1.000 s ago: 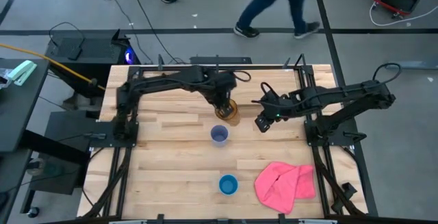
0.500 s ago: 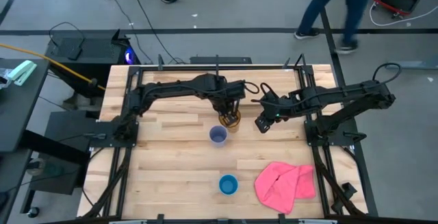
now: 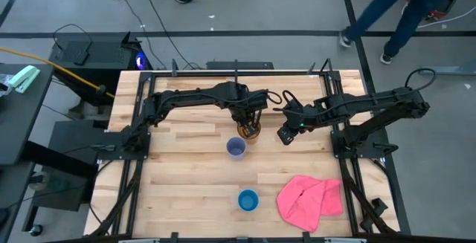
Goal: Stack small to large cups/mugs on shelf
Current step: Put the brown cup on the shelf
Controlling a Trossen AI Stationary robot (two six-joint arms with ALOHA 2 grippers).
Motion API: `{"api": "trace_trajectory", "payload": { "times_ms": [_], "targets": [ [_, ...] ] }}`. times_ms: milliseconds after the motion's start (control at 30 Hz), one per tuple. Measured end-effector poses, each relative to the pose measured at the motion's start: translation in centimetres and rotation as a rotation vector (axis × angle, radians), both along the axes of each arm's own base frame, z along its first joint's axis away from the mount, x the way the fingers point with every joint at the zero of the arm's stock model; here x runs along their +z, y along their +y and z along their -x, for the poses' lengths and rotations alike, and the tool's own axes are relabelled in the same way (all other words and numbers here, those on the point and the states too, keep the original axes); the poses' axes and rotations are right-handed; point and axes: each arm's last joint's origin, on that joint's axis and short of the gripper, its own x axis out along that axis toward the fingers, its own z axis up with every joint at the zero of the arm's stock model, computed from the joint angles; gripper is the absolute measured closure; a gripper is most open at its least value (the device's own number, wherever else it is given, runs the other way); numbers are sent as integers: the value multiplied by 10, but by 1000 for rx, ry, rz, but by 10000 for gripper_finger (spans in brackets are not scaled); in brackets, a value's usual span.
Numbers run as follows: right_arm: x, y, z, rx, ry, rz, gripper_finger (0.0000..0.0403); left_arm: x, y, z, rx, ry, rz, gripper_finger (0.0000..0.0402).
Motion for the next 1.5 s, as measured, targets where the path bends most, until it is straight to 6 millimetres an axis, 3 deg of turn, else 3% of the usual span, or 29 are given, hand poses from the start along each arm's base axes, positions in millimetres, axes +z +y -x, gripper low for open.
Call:
{"api": "trace_trajectory", "payload": {
  "times_ms": [1033,1267,1500],
  "targets": [
    [2,0,-4,-6,-48,-9,286,3,2,-1,-16,-37,47,264],
    [5,-2,-8,-14,-94,-12,286,16,4,8,0,-43,47,241],
    [9,-18,-15,-55,-168,-32,286,36,3,19,24,-77,50,238]
  ]
}}
